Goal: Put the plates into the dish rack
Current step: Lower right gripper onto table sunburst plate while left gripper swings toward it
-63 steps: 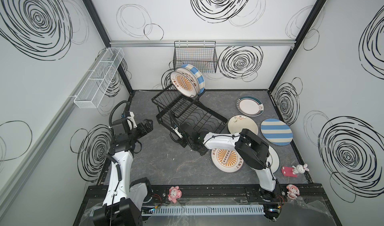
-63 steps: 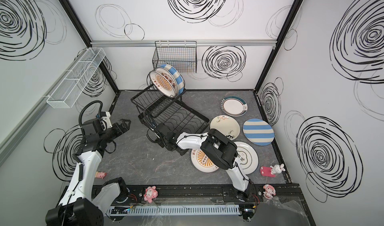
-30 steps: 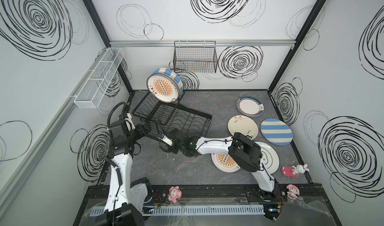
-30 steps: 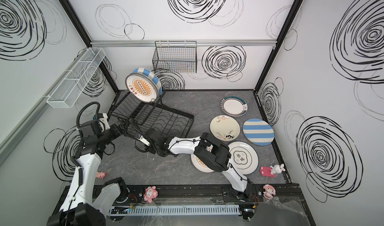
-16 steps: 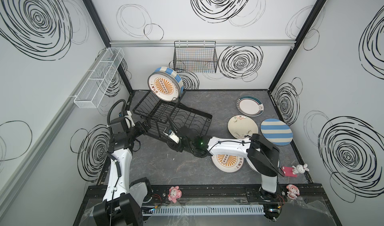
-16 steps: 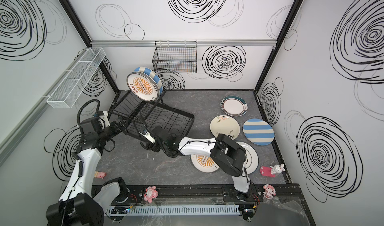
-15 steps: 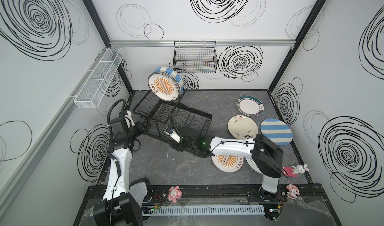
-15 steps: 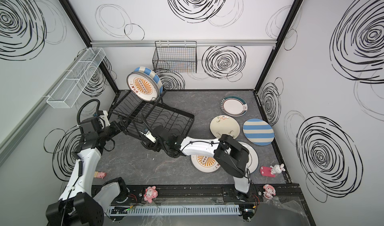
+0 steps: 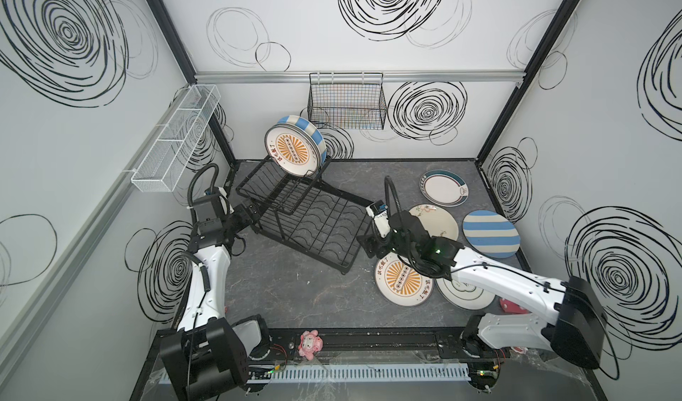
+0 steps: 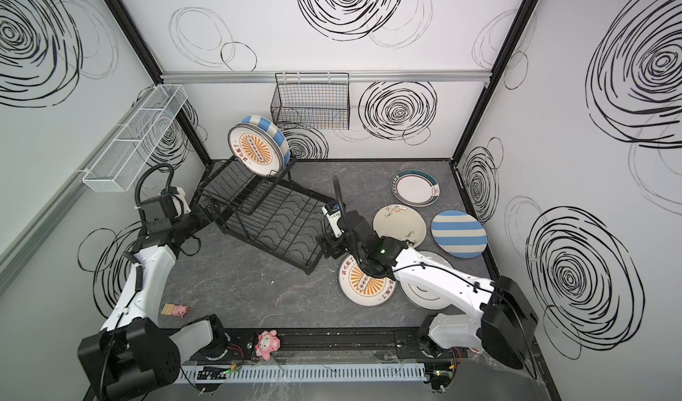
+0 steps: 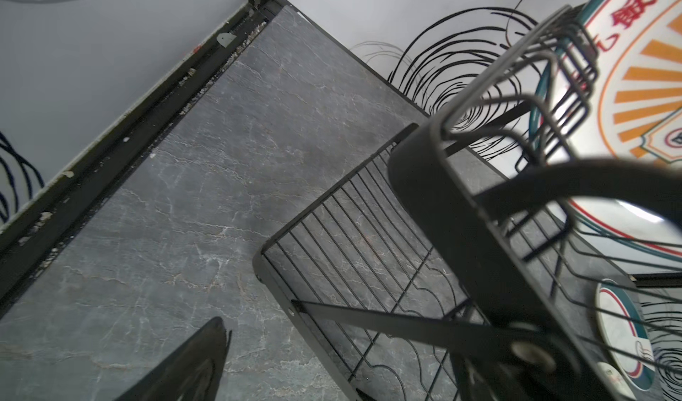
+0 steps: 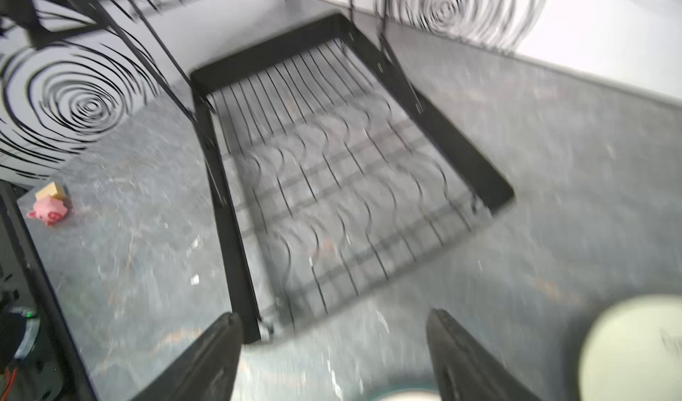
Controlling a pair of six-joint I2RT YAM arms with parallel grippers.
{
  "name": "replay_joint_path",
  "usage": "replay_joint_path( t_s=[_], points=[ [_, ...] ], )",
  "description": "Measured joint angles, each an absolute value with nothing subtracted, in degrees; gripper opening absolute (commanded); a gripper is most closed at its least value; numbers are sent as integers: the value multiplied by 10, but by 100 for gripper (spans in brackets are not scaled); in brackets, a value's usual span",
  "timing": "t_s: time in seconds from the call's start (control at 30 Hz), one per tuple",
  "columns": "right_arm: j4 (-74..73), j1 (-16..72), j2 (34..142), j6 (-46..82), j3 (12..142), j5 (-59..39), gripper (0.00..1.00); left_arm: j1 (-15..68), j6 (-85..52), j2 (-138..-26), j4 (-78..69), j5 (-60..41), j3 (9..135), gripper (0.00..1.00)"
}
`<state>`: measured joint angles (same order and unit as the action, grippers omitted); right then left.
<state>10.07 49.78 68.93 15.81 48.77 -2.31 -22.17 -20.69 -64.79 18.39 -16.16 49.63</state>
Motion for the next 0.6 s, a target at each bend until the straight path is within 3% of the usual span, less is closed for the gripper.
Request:
replay_joint_path(
  t_s=[0.23,0.6],
  points=[
    [167,488,622,241,406,-76,87,-205,-217,-543,210,-154,477,96],
    [155,504,707,294,327,-157,87,-134,-244,-390,319,-191,416,96]
  ],
)
